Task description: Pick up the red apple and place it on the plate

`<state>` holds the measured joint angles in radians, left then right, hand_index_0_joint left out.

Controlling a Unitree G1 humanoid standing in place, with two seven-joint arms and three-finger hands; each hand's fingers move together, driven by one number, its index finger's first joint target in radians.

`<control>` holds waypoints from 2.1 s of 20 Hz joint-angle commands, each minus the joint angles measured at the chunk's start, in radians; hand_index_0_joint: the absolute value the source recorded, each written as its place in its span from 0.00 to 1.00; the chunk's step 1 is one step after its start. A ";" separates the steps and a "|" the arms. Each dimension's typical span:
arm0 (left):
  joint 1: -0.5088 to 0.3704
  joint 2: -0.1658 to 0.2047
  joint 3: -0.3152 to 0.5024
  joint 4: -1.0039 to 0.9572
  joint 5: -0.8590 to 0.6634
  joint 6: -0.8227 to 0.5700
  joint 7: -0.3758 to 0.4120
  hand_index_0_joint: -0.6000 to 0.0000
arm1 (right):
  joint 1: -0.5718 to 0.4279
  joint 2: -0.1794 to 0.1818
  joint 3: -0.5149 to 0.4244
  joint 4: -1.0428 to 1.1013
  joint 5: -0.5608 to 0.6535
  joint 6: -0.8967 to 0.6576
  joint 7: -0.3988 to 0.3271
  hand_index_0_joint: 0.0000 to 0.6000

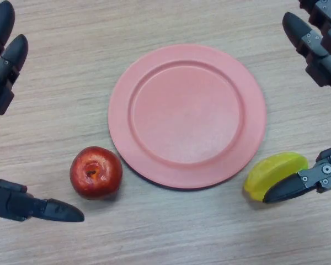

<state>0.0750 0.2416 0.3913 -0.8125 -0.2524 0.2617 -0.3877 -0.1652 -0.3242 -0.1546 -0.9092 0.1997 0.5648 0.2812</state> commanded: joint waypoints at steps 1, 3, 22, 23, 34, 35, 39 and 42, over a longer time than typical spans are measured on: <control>-0.020 0.044 0.043 -0.026 0.023 -0.093 0.050 1.00 | -0.034 -0.033 -0.064 -0.025 0.059 -0.112 -0.035 0.00; -0.027 0.046 0.039 -0.013 0.028 -0.099 0.058 1.00 | -0.037 -0.038 -0.057 -0.017 0.053 -0.114 -0.031 0.00; 0.032 -0.007 -0.223 0.639 0.478 -0.664 0.353 0.83 | -0.053 0.002 0.020 -0.012 -0.013 -0.092 -0.018 0.00; 0.028 -0.006 -0.230 0.649 0.482 -0.664 0.355 0.66 | -0.053 0.001 0.020 -0.013 -0.013 -0.090 -0.018 0.00; -0.003 -0.001 -0.312 0.505 0.594 -0.479 0.375 0.00 | -0.029 -0.045 -0.115 -0.027 0.143 -0.093 -0.050 0.00; -0.039 -0.006 -0.313 0.495 0.573 -0.448 0.385 0.00 | -0.027 -0.050 -0.124 -0.025 0.151 -0.096 -0.053 0.00; -0.278 -0.016 -0.401 0.572 0.463 -0.327 0.367 0.00 | -0.009 -0.065 -0.148 -0.031 0.164 -0.107 -0.059 0.00; -0.384 -0.047 -0.474 0.632 0.383 -0.249 0.323 0.00 | -0.004 -0.074 -0.170 -0.036 0.166 -0.107 -0.053 0.00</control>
<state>-0.2708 0.1787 -0.1319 -0.1278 0.1414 0.1062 -0.0716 -0.1502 -0.3614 -0.2599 -0.8894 0.3181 0.5918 0.2426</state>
